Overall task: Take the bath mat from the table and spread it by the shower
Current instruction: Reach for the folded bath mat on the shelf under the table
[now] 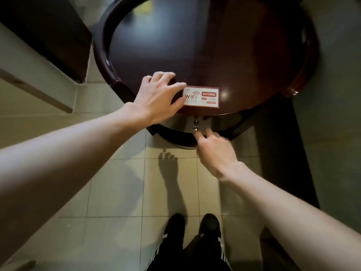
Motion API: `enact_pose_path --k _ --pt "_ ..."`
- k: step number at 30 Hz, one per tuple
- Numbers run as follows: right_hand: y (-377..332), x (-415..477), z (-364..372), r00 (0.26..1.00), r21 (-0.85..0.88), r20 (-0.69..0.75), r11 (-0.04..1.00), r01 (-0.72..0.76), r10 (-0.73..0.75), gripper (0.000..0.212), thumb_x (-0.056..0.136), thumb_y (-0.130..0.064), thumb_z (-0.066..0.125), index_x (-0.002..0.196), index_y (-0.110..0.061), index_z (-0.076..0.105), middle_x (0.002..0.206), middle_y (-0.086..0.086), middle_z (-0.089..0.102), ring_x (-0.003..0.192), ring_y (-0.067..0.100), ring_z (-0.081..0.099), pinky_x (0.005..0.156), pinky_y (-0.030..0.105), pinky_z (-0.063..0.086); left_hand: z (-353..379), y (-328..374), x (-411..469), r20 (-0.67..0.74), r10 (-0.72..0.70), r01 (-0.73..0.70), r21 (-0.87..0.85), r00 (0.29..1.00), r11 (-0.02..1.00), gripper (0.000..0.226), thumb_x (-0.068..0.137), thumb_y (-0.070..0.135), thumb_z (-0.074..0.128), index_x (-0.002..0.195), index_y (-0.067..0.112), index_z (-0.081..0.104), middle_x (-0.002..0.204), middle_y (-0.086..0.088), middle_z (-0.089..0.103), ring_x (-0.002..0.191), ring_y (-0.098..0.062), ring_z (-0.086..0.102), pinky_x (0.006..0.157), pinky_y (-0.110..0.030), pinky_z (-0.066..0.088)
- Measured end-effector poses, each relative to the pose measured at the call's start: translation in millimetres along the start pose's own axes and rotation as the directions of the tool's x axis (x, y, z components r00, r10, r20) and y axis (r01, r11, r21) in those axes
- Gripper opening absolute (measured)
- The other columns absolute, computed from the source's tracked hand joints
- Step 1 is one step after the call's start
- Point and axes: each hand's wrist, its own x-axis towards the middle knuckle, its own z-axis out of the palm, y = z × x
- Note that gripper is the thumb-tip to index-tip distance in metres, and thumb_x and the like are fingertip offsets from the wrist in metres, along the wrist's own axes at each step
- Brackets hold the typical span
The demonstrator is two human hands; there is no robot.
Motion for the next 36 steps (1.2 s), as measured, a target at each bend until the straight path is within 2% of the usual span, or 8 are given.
enact_pose_path --k 4,9,12,21,26,31,34,36 --pt "2.8 18.2 13.9 1.000 0.019 0.010 1.000 0.006 -0.007 0.044 0.089 -0.010 0.053 0.131 -0.014 0.040 0.111 0.011 0.055 0.095 0.033 0.058 0.064 0.036 0.043 15.1 -4.3 4.3 -0.086 0.006 -0.004 0.018 0.996 1.000 0.047 0.094 0.047 0.047 0.135 0.026 0.054 0.137 -0.012 0.047 0.125 -0.034 0.040 0.097 -0.048 0.030" --pt "1.7 32.4 16.4 1.000 0.048 -0.001 0.999 -0.013 0.013 0.033 0.088 -0.006 0.054 0.120 -0.011 0.047 0.103 0.009 0.057 0.091 0.031 0.059 0.062 0.038 0.050 20.7 -6.8 2.3 -0.099 -0.002 0.005 0.027 0.995 1.000 0.050 0.093 0.049 0.042 0.136 0.026 0.052 0.139 -0.011 0.046 0.128 -0.033 0.038 0.100 -0.050 0.028" --pt "1.9 37.8 16.4 1.000 0.063 -0.020 0.998 -0.016 0.017 0.028 0.088 -0.005 0.053 0.116 -0.010 0.051 0.099 0.009 0.060 0.089 0.031 0.060 0.061 0.038 0.048 22.9 -5.6 0.9 -0.102 0.002 0.002 0.032 0.995 0.999 0.050 0.094 0.049 0.042 0.138 0.025 0.051 0.140 -0.011 0.045 0.130 -0.032 0.037 0.102 -0.051 0.027" --pt "-1.2 34.3 19.1 0.999 0.089 -0.030 0.995 -0.038 0.041 0.036 0.083 0.002 0.054 0.117 -0.009 0.052 0.097 0.012 0.063 0.085 0.036 0.062 0.059 0.035 0.040 22.1 -6.1 1.4 -0.082 -0.006 0.008 0.031 0.997 0.999 0.050 0.096 0.048 0.043 0.140 0.026 0.048 0.143 -0.011 0.042 0.134 -0.031 0.033 0.106 -0.051 0.025" --pt "-6.7 17.1 22.6 1.000 0.070 -0.010 0.998 -0.005 0.006 0.031 0.082 0.005 0.051 0.111 -0.005 0.053 0.094 0.014 0.062 0.081 0.037 0.062 0.057 0.036 0.036 22.1 -4.4 1.9 -0.071 -0.015 0.017 0.033 0.997 0.999 0.050 0.097 0.048 0.042 0.142 0.026 0.046 0.145 -0.012 0.040 0.135 -0.032 0.031 0.109 -0.051 0.023" --pt "-14.6 -15.3 27.4 0.998 0.079 -0.012 0.995 0.059 -0.058 0.038 0.080 0.007 0.054 0.116 -0.005 0.053 0.094 0.014 0.065 0.083 0.034 0.063 0.060 0.037 0.043 23.8 -4.4 0.5 -0.076 -0.029 0.032 0.044 0.997 0.999 0.050 0.096 0.049 0.039 0.141 0.028 0.047 0.145 -0.010 0.040 0.134 -0.033 0.031 0.104 -0.050 0.025" --pt "-19.6 -33.9 31.3 0.996 0.110 0.019 0.991 0.080 -0.083 0.040 0.081 0.006 0.050 0.119 -0.005 0.053 0.096 0.014 0.066 0.086 0.034 0.064 0.060 0.036 0.040 24.5 -2.8 0.6 -0.073 -0.038 0.042 0.058 0.997 0.997 0.050 0.097 0.050 0.037 0.141 0.029 0.047 0.145 -0.010 0.040 0.133 -0.033 0.031 0.101 -0.049 0.026" --pt "-25.1 -45.2 30.0 0.995 0.107 0.032 0.990 0.088 -0.092 0.033 0.076 0.006 0.056 0.107 -0.003 0.059 0.087 0.015 0.067 0.077 0.035 0.066 0.054 0.035 0.040 25.0 -1.9 0.9 -0.073 -0.047 0.051 0.053 0.996 0.997 0.050 0.097 0.049 0.037 0.141 0.029 0.047 0.145 -0.009 0.040 0.133 -0.033 0.031 0.101 -0.049 0.025"
